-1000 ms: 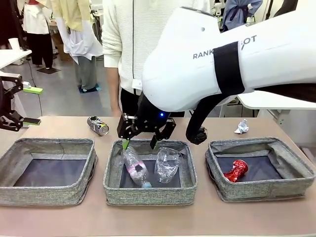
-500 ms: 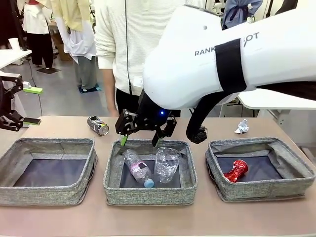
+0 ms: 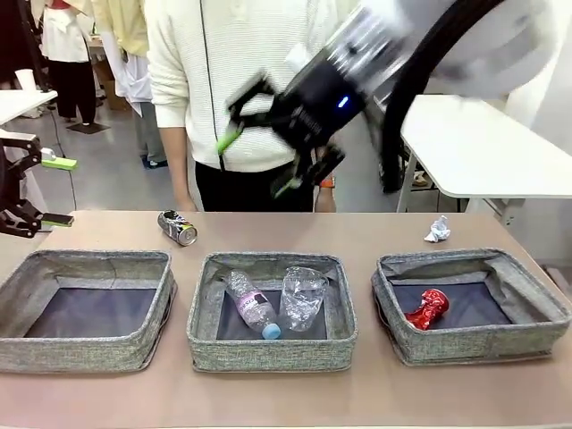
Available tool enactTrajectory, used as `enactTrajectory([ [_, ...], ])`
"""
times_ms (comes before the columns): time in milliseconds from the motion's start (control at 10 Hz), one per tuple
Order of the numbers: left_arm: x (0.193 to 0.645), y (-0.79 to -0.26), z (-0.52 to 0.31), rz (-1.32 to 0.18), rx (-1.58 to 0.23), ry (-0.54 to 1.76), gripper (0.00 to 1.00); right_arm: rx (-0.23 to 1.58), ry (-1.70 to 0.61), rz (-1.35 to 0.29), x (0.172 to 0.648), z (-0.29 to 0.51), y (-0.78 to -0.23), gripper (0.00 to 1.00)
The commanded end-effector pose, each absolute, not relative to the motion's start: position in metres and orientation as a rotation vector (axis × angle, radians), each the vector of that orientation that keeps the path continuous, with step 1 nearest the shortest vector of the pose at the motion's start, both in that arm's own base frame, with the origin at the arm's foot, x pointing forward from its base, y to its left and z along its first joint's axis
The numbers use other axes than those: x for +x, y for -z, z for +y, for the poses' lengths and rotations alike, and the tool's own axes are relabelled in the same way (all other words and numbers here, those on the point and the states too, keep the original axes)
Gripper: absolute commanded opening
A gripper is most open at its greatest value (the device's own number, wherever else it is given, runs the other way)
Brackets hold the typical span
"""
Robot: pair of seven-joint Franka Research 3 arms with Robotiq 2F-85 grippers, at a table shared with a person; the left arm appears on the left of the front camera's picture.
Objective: Sort the waste into the appropriate baskets.
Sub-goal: Place the picked waste into the Fabric basket indicated by the person.
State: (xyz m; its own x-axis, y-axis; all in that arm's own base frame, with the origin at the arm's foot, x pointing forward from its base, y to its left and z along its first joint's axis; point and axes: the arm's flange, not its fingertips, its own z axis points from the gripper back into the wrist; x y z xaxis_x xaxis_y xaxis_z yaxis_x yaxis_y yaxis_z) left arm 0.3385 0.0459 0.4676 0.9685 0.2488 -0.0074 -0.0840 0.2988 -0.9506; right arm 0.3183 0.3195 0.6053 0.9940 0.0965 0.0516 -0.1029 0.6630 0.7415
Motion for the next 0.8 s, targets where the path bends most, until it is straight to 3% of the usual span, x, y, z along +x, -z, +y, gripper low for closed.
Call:
enactTrajectory([
  [0,0.336,-0.467,0.048,-0.152,-1.247,-0.197,1.00,1.019,-0.057,0.069,0.316,0.254,-0.609,1.00],
  [200,0.336,-0.467,0.048,-0.152,-1.247,-0.197,1.00,1.207,0.053,0.086,0.309,0.184,-0.609,1.00],
  [500,0.336,-0.467,0.048,-0.152,-1.247,-0.197,1.00,1.288,0.236,-0.018,0.289,0.089,-0.602,1.00],
  [700,0.336,-0.467,0.048,-0.152,-1.247,-0.197,1.00,1.244,0.232,-0.063,0.275,0.043,-0.570,1.00],
])
